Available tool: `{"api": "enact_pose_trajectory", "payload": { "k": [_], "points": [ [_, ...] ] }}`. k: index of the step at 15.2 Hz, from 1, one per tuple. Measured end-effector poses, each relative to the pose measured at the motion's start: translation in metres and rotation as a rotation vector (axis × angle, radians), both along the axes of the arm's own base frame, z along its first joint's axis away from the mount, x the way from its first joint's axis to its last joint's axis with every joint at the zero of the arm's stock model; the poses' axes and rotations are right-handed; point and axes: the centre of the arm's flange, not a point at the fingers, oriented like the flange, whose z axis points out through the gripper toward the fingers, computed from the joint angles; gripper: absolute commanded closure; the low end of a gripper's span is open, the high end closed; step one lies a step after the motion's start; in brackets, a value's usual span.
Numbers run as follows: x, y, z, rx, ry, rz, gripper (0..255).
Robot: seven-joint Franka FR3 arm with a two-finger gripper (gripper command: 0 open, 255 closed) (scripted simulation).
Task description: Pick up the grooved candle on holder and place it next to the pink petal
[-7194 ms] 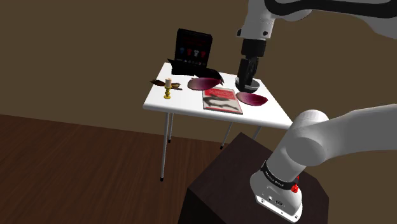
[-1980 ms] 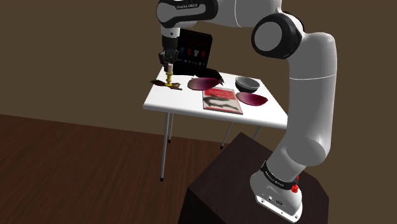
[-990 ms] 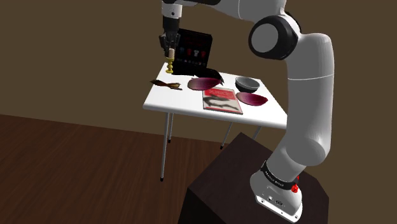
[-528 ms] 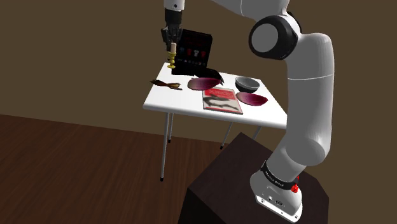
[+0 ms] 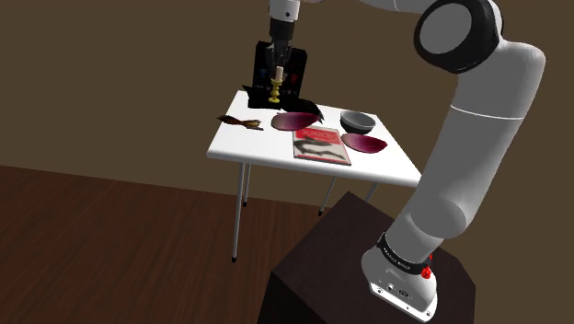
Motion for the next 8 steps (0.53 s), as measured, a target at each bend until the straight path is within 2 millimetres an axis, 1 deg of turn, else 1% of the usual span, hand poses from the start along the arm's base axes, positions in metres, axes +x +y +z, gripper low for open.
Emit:
{"api": "enact_pose_trajectory", "payload": {
  "k": [2,3,5,7,8],
  "points": [
    [-0.024,-0.013,0.002,0.0,0.0,0.0,255],
    [-0.037,-0.024,0.001,0.0,0.0,0.0,255],
    [-0.054,-0.034,0.001,0.0,0.0,0.0,255],
    [-0.075,-0.052,-0.001,0.0,0.0,0.0,255],
    [-0.085,-0.057,-0.001,0.0,0.001,0.0,255]
  ]
}}
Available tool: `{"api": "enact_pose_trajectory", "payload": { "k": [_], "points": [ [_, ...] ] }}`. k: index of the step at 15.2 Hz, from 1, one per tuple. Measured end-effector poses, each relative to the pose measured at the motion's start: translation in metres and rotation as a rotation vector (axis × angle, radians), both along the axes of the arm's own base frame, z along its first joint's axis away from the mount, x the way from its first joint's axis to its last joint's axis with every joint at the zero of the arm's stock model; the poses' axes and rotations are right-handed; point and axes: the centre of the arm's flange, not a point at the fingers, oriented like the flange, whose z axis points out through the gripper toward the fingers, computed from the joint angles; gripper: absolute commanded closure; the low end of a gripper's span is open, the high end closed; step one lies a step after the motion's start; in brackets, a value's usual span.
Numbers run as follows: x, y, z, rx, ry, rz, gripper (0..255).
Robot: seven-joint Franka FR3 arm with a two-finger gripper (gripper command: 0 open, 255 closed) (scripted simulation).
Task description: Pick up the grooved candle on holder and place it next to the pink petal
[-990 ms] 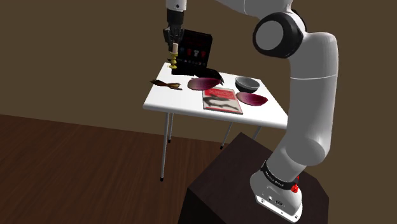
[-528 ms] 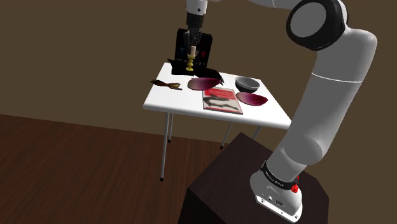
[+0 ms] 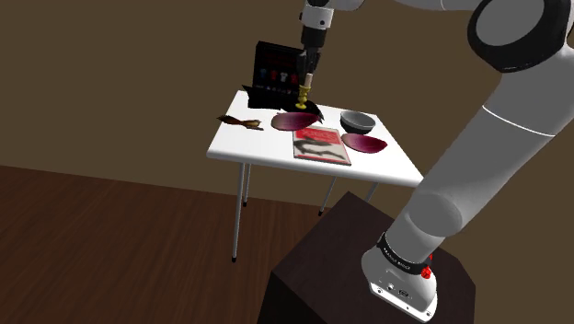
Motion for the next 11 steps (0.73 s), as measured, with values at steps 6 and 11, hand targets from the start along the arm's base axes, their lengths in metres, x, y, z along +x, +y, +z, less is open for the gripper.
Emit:
{"api": "enact_pose_trajectory", "payload": {
  "k": [6,11],
  "points": [
    [-0.063,-0.05,-0.002,0.0,0.0,0.0,255],
    [-0.119,-0.087,0.001,0.0,0.0,0.0,255]
  ]
}}
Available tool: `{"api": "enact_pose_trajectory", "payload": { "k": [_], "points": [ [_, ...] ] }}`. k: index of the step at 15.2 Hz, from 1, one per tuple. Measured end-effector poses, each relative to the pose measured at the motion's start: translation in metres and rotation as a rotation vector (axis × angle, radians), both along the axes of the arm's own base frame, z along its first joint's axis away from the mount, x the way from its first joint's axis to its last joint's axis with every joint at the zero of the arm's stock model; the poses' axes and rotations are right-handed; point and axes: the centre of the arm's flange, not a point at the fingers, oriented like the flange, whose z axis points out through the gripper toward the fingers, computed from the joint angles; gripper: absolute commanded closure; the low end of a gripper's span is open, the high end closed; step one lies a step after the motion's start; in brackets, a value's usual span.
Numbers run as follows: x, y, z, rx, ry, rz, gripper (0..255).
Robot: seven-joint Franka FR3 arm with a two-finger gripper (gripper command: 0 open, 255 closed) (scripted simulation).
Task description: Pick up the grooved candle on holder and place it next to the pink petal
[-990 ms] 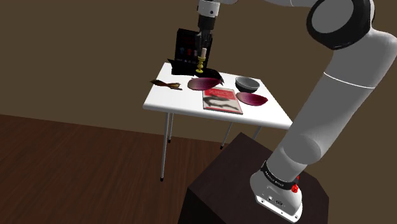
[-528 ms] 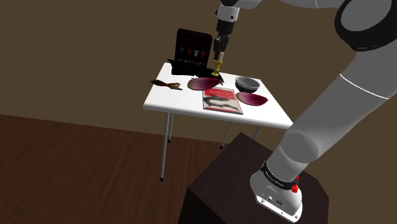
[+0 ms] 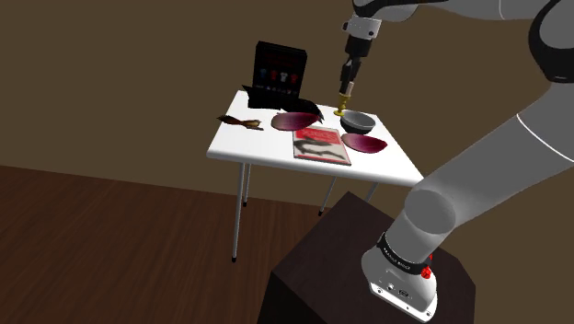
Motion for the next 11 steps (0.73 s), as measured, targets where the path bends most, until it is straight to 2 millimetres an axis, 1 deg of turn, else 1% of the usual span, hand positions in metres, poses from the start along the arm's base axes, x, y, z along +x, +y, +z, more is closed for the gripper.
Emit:
{"api": "enact_pose_trajectory", "payload": {
  "k": [3,4,7,9,11],
  "points": [
    [-0.032,-0.025,-0.001,0.0,0.001,0.0,255],
    [-0.041,-0.031,-0.001,0.0,0.0,0.0,255],
    [-0.075,-0.056,0.003,0.0,0.0,0.0,255],
    [-0.095,-0.073,0.0,0.0,0.0,0.0,255],
    [-0.116,-0.089,0.002,0.0,0.0,0.0,255]
  ]
}}
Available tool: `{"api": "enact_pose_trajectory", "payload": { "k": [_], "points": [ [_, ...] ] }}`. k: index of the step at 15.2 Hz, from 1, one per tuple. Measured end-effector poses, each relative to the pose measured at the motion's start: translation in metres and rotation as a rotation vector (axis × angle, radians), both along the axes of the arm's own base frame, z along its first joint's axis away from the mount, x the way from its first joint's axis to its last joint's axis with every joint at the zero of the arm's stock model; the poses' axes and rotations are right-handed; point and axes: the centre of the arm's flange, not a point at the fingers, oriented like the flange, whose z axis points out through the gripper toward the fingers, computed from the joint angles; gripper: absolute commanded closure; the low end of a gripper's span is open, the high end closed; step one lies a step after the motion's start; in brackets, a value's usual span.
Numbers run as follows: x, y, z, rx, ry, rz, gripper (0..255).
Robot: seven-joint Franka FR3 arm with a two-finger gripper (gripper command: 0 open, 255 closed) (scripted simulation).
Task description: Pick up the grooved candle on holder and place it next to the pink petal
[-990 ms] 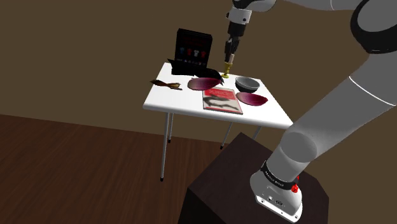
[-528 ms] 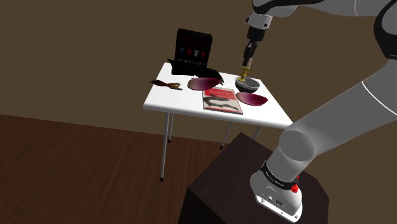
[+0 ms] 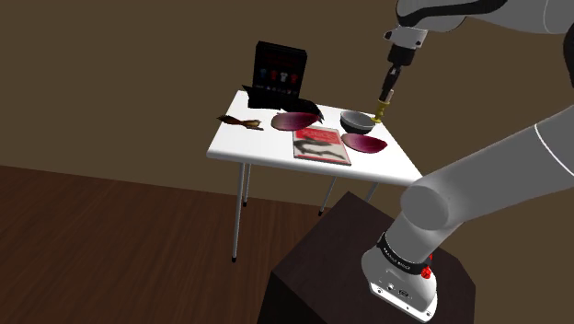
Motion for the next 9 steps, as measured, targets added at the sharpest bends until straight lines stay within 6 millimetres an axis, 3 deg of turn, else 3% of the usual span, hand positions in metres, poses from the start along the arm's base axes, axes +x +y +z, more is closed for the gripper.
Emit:
{"api": "enact_pose_trajectory", "payload": {
  "k": [9],
  "points": [
    [-0.094,-0.068,0.001,0.0,0.0,0.0,255]
  ]
}}
